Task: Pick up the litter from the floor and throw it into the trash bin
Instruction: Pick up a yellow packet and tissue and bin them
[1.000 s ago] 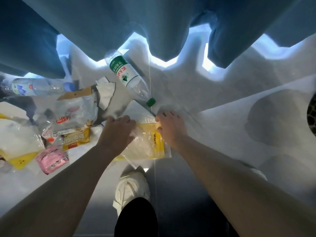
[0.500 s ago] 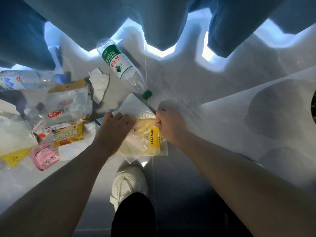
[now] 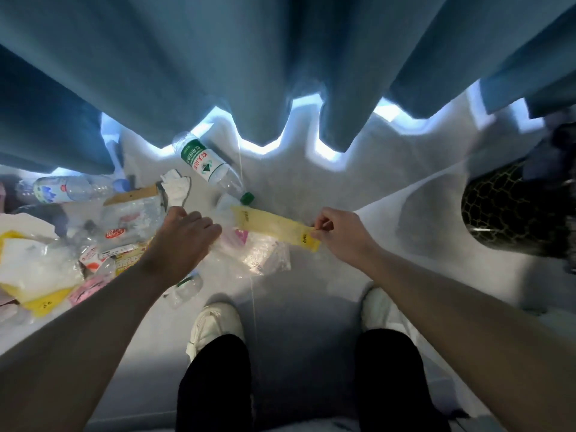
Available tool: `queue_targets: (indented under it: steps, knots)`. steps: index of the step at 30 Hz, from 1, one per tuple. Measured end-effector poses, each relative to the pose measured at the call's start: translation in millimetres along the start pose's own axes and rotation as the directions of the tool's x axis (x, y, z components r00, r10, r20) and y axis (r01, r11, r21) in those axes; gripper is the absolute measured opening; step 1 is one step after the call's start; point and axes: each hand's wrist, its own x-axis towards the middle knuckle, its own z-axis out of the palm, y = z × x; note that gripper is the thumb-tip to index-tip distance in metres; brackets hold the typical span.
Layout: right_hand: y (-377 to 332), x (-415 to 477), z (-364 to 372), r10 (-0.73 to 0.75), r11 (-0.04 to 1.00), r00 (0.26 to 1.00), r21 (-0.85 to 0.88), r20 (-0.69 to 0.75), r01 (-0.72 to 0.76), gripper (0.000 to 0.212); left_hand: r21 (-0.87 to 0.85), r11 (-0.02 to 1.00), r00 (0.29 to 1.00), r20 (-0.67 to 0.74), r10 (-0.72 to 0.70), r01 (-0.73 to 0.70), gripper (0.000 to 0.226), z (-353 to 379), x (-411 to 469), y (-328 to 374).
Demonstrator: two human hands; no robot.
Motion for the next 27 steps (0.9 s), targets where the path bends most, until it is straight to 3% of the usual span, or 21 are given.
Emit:
queue_targets:
  steps: [8, 13, 17, 22, 27]
  knots:
    - [8, -121, -147, 0.031, 0.999, 0.958, 0.032, -0.283, -0.023, 0.021, 0.019, 1.0, 0.983, -0.184, 0.006, -0.003, 0.032, -128, 40, 67]
    - [49, -194, -211, 0.136, 0.977, 0.853, 0.213, -0.503, -0.03, 0.023, -0.048, 0.997, 0.957, -0.288, 0.044, -0.06, 0.031, -187, 79, 142]
    - [82, -239, -256, 0.281, 0.898, 0.755, 0.44, -0.592, 0.011, 0.023, -0.266, 0.963, 0.938, -0.341, -0.063, -0.032, 0.034, -223, 116, 208]
    - [134, -261, -302, 0.494, 0.74, 0.609, 0.668, -0.621, 0.081, 0.021, -0.609, 0.789, 0.935, -0.227, -0.273, 0.082, 0.026, -256, 190, 283]
    - [192, -241, -313, 0.697, 0.555, 0.511, 0.83, -0.503, 0.06, 0.019, -0.848, 0.485, 0.922, 0.007, -0.388, 0.211, 0.02, -261, 259, 332]
